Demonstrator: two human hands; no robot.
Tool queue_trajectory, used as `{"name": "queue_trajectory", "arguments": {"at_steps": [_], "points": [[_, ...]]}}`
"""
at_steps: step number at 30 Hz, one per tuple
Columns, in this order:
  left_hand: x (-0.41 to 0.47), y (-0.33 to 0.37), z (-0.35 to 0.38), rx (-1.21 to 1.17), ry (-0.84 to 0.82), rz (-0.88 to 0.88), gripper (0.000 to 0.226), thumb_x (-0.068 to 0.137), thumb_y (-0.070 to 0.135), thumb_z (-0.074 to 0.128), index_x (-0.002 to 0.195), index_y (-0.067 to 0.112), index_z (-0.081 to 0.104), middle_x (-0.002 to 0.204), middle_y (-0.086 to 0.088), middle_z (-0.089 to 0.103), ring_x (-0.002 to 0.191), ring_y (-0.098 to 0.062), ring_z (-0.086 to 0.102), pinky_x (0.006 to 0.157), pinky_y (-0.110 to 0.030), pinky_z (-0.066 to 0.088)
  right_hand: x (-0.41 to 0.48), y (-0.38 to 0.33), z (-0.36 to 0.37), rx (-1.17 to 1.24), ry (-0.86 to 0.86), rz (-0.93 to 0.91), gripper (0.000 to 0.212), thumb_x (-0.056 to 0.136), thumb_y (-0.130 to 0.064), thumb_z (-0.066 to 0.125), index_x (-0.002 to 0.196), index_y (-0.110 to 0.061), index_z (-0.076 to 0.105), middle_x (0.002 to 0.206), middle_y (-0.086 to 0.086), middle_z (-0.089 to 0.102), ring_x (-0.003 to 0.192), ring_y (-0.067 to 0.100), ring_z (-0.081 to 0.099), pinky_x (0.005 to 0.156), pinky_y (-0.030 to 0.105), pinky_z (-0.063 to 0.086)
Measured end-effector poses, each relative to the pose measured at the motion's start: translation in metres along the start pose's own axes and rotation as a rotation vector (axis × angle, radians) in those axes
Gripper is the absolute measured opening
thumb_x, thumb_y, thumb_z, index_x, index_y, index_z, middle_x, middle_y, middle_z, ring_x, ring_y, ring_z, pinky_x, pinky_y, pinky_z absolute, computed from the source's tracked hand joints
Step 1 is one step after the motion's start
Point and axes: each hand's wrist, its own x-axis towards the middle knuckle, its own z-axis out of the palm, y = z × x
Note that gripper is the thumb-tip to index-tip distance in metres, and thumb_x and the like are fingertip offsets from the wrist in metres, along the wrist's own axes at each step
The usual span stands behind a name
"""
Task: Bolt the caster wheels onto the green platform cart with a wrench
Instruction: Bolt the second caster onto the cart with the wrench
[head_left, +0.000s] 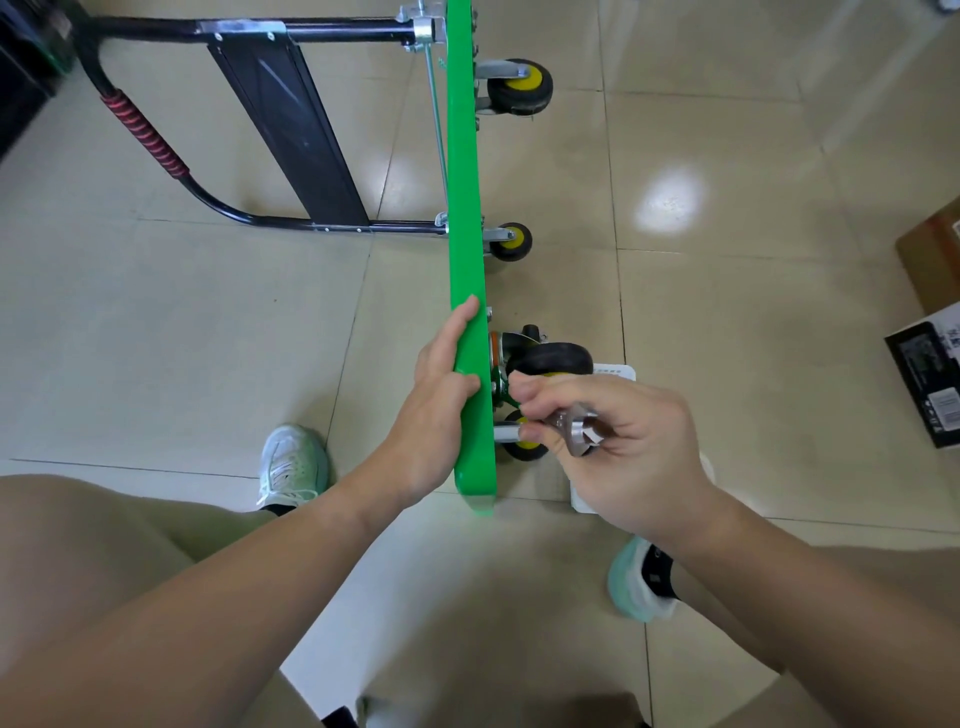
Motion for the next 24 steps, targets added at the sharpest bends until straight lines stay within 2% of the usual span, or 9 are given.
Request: {"name": "queue_trajectory", "arguments": {"at_steps": [4,7,9,11,14,16,18,20,24], "points": [[0.001,0.0,-0.001,0.0,-0.005,0.005,0.077,0.07,0.041,0.042,0.143,0.066,0.037,0.159,0.007,0.037,0.145,-0.013,0.04,0.123,-0.047,0.032,-0.003,0.007,0.003,-0.1,-0.068,-0.075,0.04,0.063,0.034,0.071,0.085,0.0,0.073,0.099,0.008,0.075,0.106,0.013,0.071,0.09,0.026,0.057],[0.001,-0.001,-0.001,0.0,-0.006,0.002,0.078,0.07,0.04,0.043,0.144,0.065,0.037,0.16,0.007,0.037,0.146,-0.015,0.039,0.123,-0.048,0.03,-0.002,0.01,0.005,-0.197,-0.065,-0.134,0.045,0.06,0.036,0.07,0.085,-0.001,0.074,0.099,0.005,0.075,0.107,0.011,0.07,0.093,0.027,0.056],[0.001,-0.001,-0.001,-0.006,-0.004,-0.006,0.077,0.072,0.039,0.044,0.143,0.067,0.038,0.159,0.005,0.038,0.145,-0.02,0.041,0.122,-0.051,0.031,0.001,0.01,0.006,-0.191,-0.019,-0.108,0.04,0.065,0.033,0.071,0.086,-0.001,0.074,0.099,0.006,0.076,0.103,0.008,0.071,0.091,0.02,0.055],[0.002,-0.002,0.0,-0.023,0.0,-0.017,0.075,0.077,0.031,0.047,0.142,0.068,0.039,0.159,0.003,0.041,0.145,-0.021,0.042,0.122,-0.052,0.032,0.007,0.01,0.009,-0.169,-0.012,-0.062,0.036,0.071,0.028,0.071,0.089,-0.002,0.075,0.097,0.003,0.076,0.094,0.004,0.072,0.086,0.018,0.055],[0.003,-0.003,0.001,-0.02,0.018,-0.03,0.074,0.085,0.019,0.045,0.138,0.07,0.042,0.158,0.006,0.042,0.145,-0.013,0.042,0.123,-0.046,0.033,0.021,0.007,0.014,-0.144,0.009,0.001,0.026,0.079,0.009,0.077,0.093,-0.012,0.077,0.091,-0.007,0.075,0.086,0.004,0.072,0.082,0.03,0.06],[0.002,-0.002,0.002,-0.015,0.028,-0.03,0.074,0.083,0.019,0.042,0.135,0.072,0.042,0.159,0.007,0.039,0.146,-0.01,0.041,0.123,-0.044,0.033,0.032,0.006,0.018,-0.044,0.028,0.119,0.021,0.08,-0.004,0.076,0.092,-0.021,0.076,0.09,-0.015,0.072,0.088,0.005,0.071,0.086,0.037,0.06],[0.001,-0.003,0.002,-0.015,0.027,-0.008,0.074,0.081,0.023,0.043,0.139,0.068,0.041,0.161,0.01,0.037,0.148,-0.009,0.037,0.124,-0.045,0.032,0.043,0.003,0.02,0.11,0.025,0.267,0.026,0.079,-0.004,0.073,0.084,-0.029,0.075,0.088,-0.017,0.072,0.089,0.008,0.071,0.092,0.042,0.058],[0.002,-0.004,0.002,-0.019,0.025,0.006,0.075,0.074,0.033,0.045,0.142,0.065,0.041,0.161,0.009,0.036,0.149,-0.01,0.035,0.123,-0.047,0.032,0.054,0.002,0.02,0.203,0.017,0.366,0.034,0.08,0.004,0.071,0.085,-0.029,0.071,0.084,-0.011,0.072,0.087,0.009,0.07,0.094,0.037,0.057],[0.003,-0.006,0.0,-0.039,0.029,0.019,0.075,0.069,0.039,0.044,0.138,0.07,0.042,0.159,0.007,0.037,0.146,-0.015,0.04,0.119,-0.053,0.036,0.076,0.001,0.017,0.221,-0.012,0.495,0.032,0.085,0.012,0.068,0.085,-0.019,0.07,0.08,-0.006,0.072,0.08,0.004,0.069,0.083,0.023,0.059]]}}
